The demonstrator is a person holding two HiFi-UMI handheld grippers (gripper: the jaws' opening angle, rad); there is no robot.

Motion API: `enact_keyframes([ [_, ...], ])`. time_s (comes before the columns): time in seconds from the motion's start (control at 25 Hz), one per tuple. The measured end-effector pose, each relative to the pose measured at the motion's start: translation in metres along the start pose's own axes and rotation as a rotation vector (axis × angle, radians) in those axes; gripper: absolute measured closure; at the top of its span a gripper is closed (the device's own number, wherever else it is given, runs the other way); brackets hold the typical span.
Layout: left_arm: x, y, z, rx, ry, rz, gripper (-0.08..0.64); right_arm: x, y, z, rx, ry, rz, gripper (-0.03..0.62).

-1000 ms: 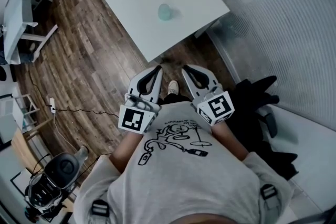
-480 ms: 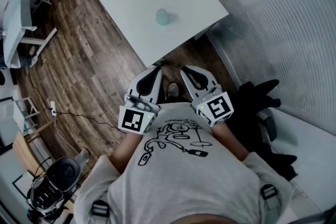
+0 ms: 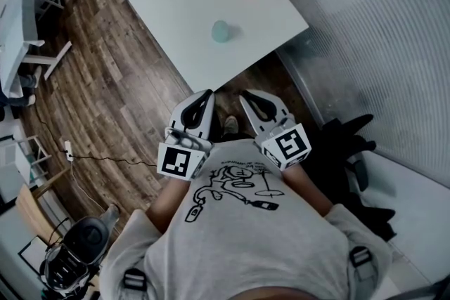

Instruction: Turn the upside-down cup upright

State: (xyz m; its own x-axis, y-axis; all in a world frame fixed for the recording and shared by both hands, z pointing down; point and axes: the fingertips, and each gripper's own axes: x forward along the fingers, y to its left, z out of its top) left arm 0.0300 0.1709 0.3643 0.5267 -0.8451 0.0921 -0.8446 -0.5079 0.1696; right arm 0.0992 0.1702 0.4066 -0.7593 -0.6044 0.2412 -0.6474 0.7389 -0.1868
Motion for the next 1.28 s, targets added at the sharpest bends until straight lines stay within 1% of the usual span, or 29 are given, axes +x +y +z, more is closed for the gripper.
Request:
enact_keyframes([
  [0.16, 0.011, 0.027, 0.007, 0.005, 0.015, 0.005, 0.557, 0.023, -0.005, 0.006, -0.001, 0.022, -0.003, 0.548],
  [0.44, 0.039, 0.07, 0.009, -0.036, 0.017, -0.008, 0.557, 0.071, -0.024, 0.023, 0.003, 0.041, -0.013, 0.548],
  [0.68, 0.06, 0.108, 0.015, -0.044, 0.026, -0.015, 0.557, 0.111, -0.04, 0.039, 0.001, 0.033, -0.023, 0.548],
  [0.96, 0.076, 0.152, 0.032, -0.037, 0.015, -0.044, 0.557, 0.156, -0.044, 0.059, -0.006, 0.033, -0.046, 0.548],
  [1.28, 0.082, 0.187, 0.043, -0.038, 0.012, -0.081, 0.557, 0.191, -0.043, 0.073, -0.01, 0.021, -0.08, 0.548],
])
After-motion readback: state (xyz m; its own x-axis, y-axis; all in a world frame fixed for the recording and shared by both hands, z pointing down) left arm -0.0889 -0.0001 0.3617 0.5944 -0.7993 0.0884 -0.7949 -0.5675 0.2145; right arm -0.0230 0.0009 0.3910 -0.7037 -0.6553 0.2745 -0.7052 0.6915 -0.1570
